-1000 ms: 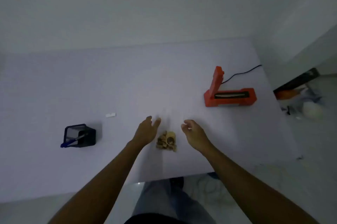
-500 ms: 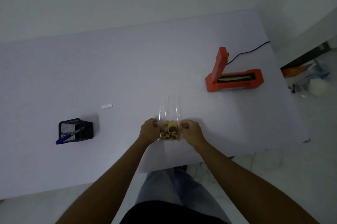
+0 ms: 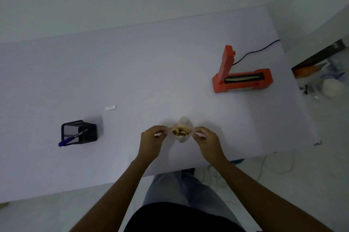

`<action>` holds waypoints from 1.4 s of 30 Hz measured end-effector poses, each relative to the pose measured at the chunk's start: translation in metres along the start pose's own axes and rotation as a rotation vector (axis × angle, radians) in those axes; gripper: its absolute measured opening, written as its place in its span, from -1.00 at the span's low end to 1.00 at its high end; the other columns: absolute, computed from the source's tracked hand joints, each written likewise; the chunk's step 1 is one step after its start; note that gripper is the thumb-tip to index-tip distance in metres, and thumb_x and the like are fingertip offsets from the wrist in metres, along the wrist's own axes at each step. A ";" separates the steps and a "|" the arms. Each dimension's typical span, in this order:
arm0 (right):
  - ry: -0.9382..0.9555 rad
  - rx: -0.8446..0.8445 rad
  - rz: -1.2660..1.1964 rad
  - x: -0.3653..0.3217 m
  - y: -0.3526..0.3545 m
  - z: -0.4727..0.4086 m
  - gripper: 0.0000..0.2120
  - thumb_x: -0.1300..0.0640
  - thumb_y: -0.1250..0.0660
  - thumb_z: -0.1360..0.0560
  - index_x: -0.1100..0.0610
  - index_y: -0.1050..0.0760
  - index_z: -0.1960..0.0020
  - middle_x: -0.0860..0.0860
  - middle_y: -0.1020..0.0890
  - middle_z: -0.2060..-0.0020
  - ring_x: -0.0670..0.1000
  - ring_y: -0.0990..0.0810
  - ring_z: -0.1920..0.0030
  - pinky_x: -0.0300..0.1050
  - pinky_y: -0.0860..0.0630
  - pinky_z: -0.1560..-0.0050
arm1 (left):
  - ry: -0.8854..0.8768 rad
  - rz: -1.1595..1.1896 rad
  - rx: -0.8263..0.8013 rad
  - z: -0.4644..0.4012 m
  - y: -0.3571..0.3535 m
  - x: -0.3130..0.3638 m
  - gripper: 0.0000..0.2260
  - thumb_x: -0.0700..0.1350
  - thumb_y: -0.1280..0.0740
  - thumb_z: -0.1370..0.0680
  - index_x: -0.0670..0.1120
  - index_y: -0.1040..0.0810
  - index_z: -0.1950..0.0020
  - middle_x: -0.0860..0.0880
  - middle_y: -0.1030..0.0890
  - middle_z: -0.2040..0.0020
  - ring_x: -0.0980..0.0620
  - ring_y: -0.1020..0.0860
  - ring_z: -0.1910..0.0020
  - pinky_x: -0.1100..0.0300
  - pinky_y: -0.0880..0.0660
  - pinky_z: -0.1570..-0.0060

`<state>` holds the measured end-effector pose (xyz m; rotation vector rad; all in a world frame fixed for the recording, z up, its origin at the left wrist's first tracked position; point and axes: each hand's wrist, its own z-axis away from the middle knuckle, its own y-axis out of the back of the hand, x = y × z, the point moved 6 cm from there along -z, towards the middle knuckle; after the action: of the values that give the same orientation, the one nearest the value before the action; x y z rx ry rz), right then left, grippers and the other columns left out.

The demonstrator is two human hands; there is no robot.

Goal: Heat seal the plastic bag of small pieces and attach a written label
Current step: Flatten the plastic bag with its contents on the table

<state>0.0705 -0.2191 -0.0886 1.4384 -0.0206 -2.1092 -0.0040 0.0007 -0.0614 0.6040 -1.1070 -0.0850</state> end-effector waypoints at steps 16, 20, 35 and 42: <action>0.119 -0.058 0.029 0.004 -0.009 0.004 -0.97 0.20 -0.42 -0.56 0.11 -0.58 0.02 -0.08 -0.67 0.13 -0.26 -0.62 0.03 -0.37 -0.53 0.02 | -0.038 -0.019 -0.007 0.014 -0.004 -0.010 -0.86 -0.28 -0.34 -0.58 -0.05 -0.62 0.00 0.13 -0.65 0.04 0.25 -0.60 0.04 0.55 -0.45 0.05; 0.142 -0.065 0.017 0.005 -0.011 0.002 -0.95 0.17 -0.41 -0.57 0.16 -0.59 0.02 0.00 -0.69 0.10 -0.10 -0.66 -0.01 -0.27 -0.59 -0.01 | -0.037 -0.033 -0.052 0.013 -0.010 -0.018 -0.87 -0.27 -0.32 -0.59 -0.05 -0.59 0.00 0.09 -0.67 0.00 0.20 -0.61 0.00 0.44 -0.51 -0.01; -0.011 -0.098 0.085 0.018 -0.026 -0.033 -0.88 0.18 -0.52 -0.47 0.23 -0.72 0.04 0.07 -0.74 0.20 -0.04 -0.67 0.21 -0.18 -0.61 0.12 | 0.132 -0.033 -0.105 -0.014 -0.020 -0.041 -0.91 -0.12 -0.44 -0.53 -0.06 -0.74 0.03 0.09 -0.71 0.15 0.23 -0.62 0.20 0.41 -0.49 0.13; -0.162 -0.186 0.044 0.020 -0.029 -0.049 -0.90 0.25 -0.47 -0.51 0.28 -0.70 0.01 0.16 -0.74 0.21 0.01 -0.69 0.25 -0.17 -0.65 0.26 | 0.284 0.104 -0.162 -0.024 -0.014 -0.059 -0.89 -0.10 -0.43 -0.54 -0.06 -0.74 0.00 0.08 -0.72 0.16 0.24 -0.61 0.26 0.30 -0.53 0.18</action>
<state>0.0942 -0.1896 -0.1354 1.1473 0.0789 -2.1261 -0.0072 0.0202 -0.1237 0.3984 -0.8444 0.0016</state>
